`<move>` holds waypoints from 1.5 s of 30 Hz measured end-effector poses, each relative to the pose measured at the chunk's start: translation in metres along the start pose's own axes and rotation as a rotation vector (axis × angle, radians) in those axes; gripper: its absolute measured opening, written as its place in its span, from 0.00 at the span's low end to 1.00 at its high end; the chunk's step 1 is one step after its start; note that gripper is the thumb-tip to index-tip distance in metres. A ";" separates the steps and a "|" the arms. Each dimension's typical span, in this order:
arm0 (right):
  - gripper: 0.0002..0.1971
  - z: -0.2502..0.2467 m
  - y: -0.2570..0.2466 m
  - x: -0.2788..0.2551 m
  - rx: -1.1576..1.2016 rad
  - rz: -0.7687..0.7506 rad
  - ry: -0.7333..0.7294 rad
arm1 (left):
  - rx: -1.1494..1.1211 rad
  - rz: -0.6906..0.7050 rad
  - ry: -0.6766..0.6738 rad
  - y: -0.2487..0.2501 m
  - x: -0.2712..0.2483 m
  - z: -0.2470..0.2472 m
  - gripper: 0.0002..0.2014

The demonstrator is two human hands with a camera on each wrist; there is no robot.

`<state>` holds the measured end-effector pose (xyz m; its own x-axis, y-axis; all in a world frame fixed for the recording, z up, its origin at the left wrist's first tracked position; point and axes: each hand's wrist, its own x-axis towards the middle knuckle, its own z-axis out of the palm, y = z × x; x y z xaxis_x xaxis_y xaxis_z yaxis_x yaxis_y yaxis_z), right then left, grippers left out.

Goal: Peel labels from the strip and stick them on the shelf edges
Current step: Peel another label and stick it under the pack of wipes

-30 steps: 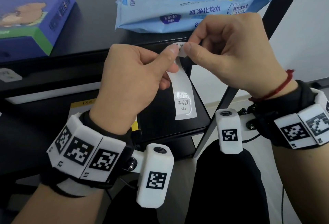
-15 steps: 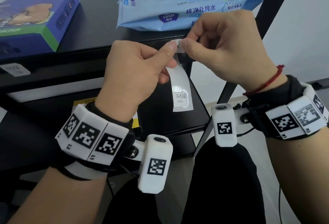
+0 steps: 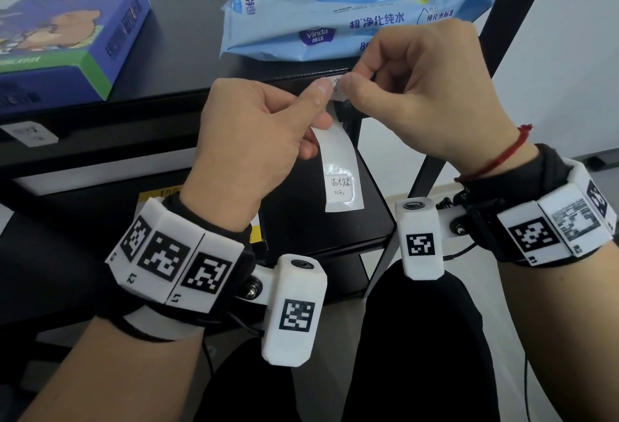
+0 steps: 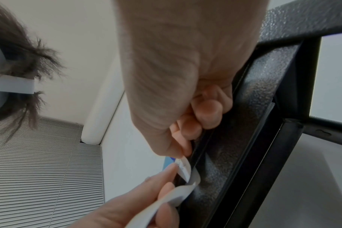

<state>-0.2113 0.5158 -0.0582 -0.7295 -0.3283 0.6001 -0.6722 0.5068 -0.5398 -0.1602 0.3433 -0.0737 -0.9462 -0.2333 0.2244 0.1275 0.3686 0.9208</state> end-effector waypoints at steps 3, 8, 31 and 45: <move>0.08 0.001 0.000 0.000 0.003 0.007 0.008 | 0.000 -0.001 0.002 0.000 0.001 0.000 0.17; 0.08 0.001 0.001 0.001 0.007 0.007 0.005 | -0.002 -0.005 0.004 0.000 0.001 0.000 0.17; 0.18 0.002 0.002 0.000 -0.033 -0.012 0.066 | -0.006 -0.012 0.012 -0.001 0.002 0.000 0.18; 0.16 -0.003 0.009 0.001 -0.028 -0.026 0.045 | -0.004 -0.008 0.009 -0.001 0.001 -0.001 0.18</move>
<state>-0.2176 0.5229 -0.0605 -0.7045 -0.3057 0.6404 -0.6869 0.5205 -0.5071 -0.1613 0.3420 -0.0744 -0.9444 -0.2448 0.2196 0.1208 0.3630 0.9239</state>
